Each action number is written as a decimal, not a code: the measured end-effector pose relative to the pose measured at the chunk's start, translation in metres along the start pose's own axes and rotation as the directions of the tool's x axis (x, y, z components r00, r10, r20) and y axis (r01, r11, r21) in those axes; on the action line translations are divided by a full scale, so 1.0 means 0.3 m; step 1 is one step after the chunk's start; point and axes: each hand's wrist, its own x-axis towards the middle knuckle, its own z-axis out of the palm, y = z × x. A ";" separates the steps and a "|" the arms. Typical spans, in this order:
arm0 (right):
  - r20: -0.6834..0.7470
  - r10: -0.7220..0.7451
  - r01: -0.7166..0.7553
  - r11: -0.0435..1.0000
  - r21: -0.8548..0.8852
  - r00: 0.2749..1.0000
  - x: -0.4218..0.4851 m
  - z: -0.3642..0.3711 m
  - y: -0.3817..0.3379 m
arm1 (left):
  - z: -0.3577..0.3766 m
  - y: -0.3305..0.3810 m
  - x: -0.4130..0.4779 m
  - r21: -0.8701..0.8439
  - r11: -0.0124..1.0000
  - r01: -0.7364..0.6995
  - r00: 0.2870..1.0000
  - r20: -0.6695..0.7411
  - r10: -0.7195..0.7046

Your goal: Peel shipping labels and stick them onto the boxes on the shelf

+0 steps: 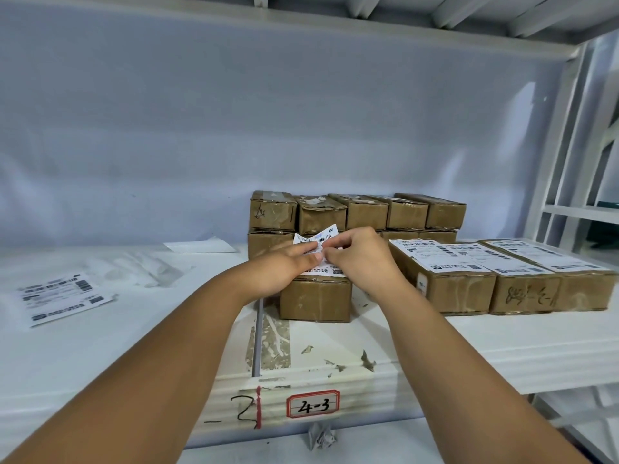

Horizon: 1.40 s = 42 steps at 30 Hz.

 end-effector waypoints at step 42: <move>0.185 0.184 -0.247 0.873 0.420 0.965 0.053 0.029 0.072 | -0.022 0.053 -0.067 -0.001 0.997 -0.081 0.996 -0.024 0.081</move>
